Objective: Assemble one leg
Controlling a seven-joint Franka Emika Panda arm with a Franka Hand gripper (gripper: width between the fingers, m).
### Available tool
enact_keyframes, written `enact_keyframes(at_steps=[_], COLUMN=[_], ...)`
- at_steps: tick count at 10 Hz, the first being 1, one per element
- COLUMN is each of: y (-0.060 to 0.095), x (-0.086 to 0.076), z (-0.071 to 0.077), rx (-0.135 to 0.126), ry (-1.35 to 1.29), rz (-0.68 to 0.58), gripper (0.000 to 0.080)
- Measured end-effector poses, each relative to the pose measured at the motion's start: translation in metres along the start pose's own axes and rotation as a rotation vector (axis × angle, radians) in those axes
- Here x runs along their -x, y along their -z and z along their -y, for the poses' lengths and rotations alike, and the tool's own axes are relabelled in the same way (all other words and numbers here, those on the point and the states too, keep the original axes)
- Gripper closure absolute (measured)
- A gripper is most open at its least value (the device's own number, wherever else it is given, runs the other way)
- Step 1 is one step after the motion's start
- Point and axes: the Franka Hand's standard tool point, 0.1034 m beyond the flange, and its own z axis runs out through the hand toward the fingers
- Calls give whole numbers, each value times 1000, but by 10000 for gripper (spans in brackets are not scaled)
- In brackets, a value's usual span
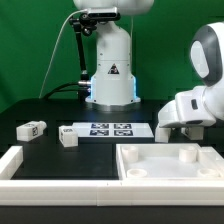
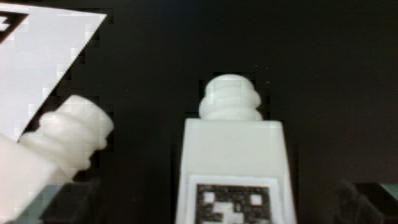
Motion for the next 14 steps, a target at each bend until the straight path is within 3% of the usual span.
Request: enact_keyframes(at_steps=[2,3,4,5,6,11,14], y=[0,0,0,0,0,1,38], x=[-1,-1,-1,-1,-1,0,35], z=[-4,-4,-4,-4,-4,-4,-15], rx=[0,1,1,1,1,0,9], ry=[-11,-10,-10,-10,-10,-10,-25], rz=[0,0,0,0,0,0,17], gripper=[150,244,442,442,514,514,513])
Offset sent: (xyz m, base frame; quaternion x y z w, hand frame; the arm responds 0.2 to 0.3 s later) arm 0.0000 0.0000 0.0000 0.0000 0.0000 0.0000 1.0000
